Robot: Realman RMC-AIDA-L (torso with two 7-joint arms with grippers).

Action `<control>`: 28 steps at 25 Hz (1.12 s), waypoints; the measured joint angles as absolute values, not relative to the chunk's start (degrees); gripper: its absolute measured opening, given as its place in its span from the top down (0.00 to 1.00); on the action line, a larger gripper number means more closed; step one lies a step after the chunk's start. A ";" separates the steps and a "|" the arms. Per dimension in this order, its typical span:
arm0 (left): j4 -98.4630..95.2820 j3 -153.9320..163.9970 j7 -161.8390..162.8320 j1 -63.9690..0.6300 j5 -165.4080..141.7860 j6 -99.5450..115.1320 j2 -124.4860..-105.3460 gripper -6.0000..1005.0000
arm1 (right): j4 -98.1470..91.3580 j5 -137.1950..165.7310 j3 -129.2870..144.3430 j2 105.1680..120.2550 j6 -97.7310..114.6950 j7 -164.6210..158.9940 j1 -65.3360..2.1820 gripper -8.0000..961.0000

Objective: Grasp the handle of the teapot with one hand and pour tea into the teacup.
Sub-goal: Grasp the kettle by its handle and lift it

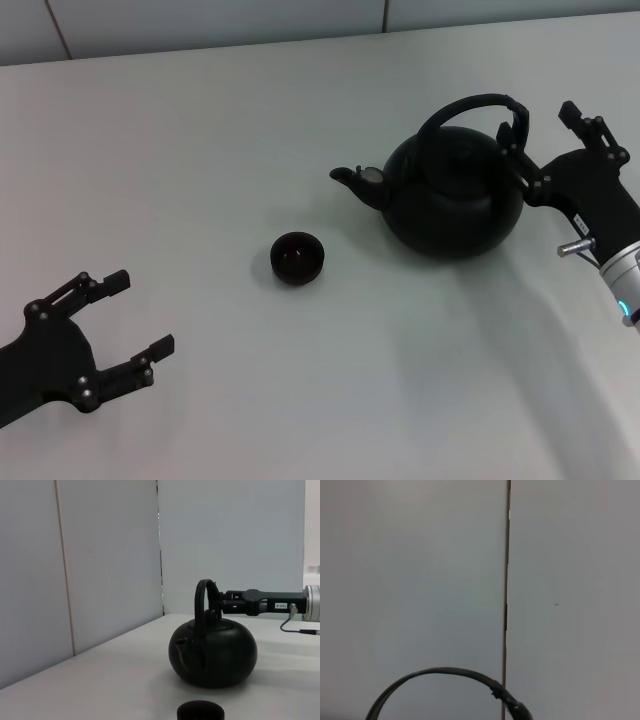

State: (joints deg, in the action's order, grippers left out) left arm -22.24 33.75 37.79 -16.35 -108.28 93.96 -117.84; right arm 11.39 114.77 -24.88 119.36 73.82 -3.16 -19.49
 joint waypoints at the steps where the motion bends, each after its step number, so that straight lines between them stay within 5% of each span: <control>1: -22.24 33.75 37.79 -16.35 -108.28 93.96 -117.86 0.14 | 11.39 114.75 -24.88 119.36 73.82 -3.16 -19.50 0.18; 17: -22.00 33.19 37.79 -16.43 -108.28 93.86 -117.93 0.14 | 11.43 114.73 -24.91 119.27 73.08 -3.79 -19.97 0.55; 28: -21.74 33.22 37.79 -16.44 -108.28 93.72 -118.03 0.14 | 10.54 115.04 -26.03 118.96 75.47 -4.38 -21.52 0.91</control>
